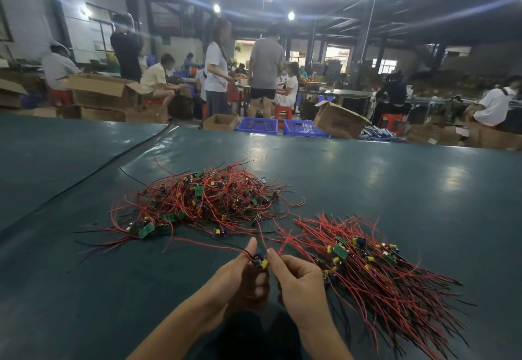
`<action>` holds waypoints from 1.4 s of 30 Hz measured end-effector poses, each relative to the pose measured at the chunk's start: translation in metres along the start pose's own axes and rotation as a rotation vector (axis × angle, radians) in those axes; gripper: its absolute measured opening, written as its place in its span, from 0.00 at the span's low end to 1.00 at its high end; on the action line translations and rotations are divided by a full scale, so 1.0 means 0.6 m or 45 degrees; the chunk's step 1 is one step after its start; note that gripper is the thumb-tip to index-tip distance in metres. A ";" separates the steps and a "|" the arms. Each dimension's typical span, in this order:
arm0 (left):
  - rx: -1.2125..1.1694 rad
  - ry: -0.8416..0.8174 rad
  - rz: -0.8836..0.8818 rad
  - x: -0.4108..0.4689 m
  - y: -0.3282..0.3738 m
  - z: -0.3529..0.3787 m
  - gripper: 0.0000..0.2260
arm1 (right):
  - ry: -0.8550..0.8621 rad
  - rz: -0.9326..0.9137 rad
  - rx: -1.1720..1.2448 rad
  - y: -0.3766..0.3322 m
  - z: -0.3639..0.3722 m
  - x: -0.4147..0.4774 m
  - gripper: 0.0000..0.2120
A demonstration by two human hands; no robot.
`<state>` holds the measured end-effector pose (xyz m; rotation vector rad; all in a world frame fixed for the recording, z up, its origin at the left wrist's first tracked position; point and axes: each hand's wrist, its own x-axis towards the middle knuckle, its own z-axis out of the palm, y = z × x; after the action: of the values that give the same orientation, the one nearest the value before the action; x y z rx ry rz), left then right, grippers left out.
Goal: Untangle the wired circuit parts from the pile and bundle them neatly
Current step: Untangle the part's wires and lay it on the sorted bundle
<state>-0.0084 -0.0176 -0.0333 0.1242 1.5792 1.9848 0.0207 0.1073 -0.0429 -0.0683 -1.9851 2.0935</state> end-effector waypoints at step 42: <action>0.236 0.174 0.404 0.005 -0.004 0.008 0.20 | 0.164 0.114 0.143 0.000 0.017 0.000 0.12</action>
<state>-0.0078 -0.0116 -0.0346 0.3375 1.9312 2.1150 0.0183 0.0972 -0.0421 -0.2682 -1.8187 2.1916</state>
